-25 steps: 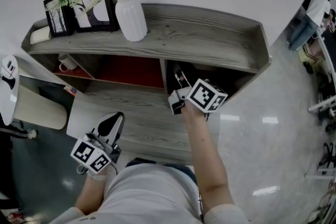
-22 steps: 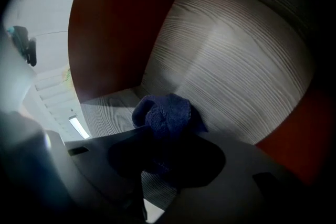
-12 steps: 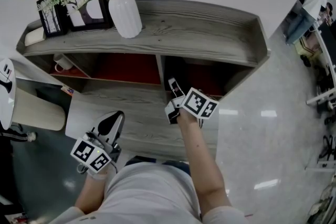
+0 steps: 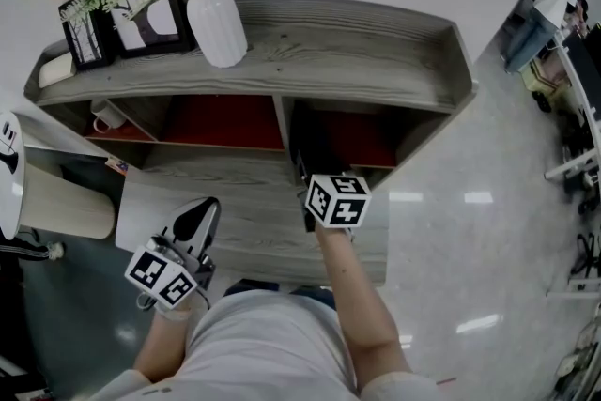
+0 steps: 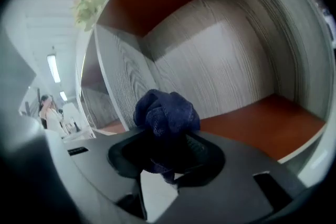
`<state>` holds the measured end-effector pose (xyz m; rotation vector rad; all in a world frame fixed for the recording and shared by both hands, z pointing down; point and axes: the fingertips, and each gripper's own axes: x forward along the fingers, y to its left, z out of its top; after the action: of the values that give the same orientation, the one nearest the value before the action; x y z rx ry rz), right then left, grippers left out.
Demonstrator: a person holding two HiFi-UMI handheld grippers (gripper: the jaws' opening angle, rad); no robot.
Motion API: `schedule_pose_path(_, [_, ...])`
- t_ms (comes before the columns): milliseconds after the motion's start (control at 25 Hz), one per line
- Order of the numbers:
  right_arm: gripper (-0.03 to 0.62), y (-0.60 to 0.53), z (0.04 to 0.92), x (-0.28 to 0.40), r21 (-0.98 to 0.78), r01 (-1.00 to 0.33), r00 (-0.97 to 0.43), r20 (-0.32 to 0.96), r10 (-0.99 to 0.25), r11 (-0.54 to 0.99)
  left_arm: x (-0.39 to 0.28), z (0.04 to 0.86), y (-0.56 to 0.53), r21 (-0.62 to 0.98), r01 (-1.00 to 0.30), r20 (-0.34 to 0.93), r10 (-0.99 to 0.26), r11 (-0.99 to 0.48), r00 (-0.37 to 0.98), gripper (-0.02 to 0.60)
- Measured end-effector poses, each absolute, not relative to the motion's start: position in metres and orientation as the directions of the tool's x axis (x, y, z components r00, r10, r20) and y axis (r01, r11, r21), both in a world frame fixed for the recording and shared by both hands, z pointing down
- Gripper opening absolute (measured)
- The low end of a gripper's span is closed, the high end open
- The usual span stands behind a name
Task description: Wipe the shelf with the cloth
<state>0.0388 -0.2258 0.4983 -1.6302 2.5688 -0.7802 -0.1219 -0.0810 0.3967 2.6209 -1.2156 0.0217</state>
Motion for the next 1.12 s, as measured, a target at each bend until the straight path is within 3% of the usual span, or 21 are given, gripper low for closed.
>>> schedule_pose_path(200, [0.158,-0.235,0.498,0.053,-0.116,-0.945,-0.327,0.32,-0.889,0.306,-0.122,0.398,-0.083,0.22,-0.754,0.119,-0.75,-0.619,0.651,0.015])
schedule_pose_path(560, [0.158,-0.247,0.519,0.051,0.214,-0.918,-0.213,0.449,-0.868,0.335,-0.119,0.401,-0.089,0.224,-0.75,0.124,-0.745,-0.622,0.655,0.015])
schedule_pose_path(800, [0.149,-0.244,0.521,0.066,0.206,-0.924,-0.195,0.469,-0.861,0.321,-0.109,0.403,-0.098,0.234,-0.729,0.122,-0.725,-0.643,0.678,0.015])
schedule_pose_path(1120, [0.146,-0.229,0.523,0.144,0.161,-0.97,-0.084,0.486,-0.87,0.184,-0.075,0.413,-0.107,0.246,-0.666,0.133,-0.656,-0.704,0.743,0.015])
